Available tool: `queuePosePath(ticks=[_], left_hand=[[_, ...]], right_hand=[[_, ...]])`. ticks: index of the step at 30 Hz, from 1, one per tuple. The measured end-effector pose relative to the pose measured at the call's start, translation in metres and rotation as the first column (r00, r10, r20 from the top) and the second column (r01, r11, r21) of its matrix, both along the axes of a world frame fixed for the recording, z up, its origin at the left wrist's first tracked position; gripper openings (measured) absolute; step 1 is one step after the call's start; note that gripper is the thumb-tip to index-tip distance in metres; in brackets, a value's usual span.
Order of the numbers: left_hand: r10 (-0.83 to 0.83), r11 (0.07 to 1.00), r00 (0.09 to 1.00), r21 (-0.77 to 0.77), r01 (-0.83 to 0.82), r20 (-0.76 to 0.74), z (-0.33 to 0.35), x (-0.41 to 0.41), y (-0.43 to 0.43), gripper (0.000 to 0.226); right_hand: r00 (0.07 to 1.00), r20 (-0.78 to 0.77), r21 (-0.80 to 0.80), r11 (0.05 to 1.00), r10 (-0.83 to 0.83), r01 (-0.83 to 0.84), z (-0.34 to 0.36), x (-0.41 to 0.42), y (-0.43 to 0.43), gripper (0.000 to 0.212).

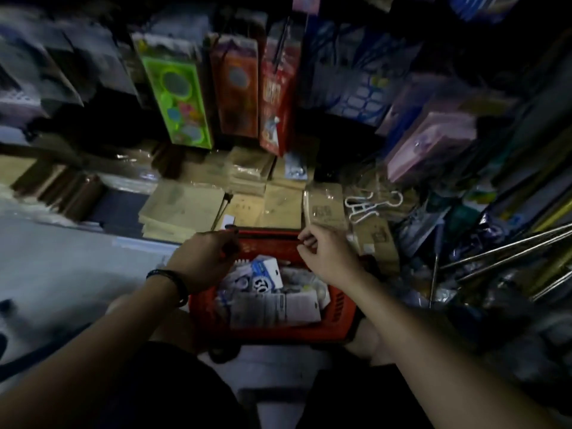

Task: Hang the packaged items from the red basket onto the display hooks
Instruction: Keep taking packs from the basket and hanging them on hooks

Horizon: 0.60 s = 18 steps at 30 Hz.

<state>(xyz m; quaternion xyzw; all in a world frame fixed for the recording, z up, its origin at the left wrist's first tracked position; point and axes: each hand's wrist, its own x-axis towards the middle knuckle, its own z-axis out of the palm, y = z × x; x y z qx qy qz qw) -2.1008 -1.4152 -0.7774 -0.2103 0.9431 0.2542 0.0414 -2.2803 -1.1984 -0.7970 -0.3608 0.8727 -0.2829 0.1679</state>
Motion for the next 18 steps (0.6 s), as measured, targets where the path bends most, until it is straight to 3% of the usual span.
queuePosePath(ticks=[10,14,18], left_hand=[[0.082,0.989,0.964,0.099,-0.11,0.251,-0.11,-0.004,0.004,0.014],[0.053,0.993,0.894,0.072,-0.095,0.446,-0.137,-0.001,-0.006,0.026],[0.054,0.993,0.865,0.065,-0.099,0.499,-0.145,0.0,-0.009,0.031]], right_hand=[[0.945,0.322,0.252,0.967,-0.047,-0.038,-0.166,0.035,-0.03,0.015],[0.925,0.38,0.353,0.926,-0.009,-0.136,-0.224,0.039,-0.043,0.033],[0.948,0.305,0.426,0.877,0.092,-0.222,-0.266,0.04,-0.074,0.052]])
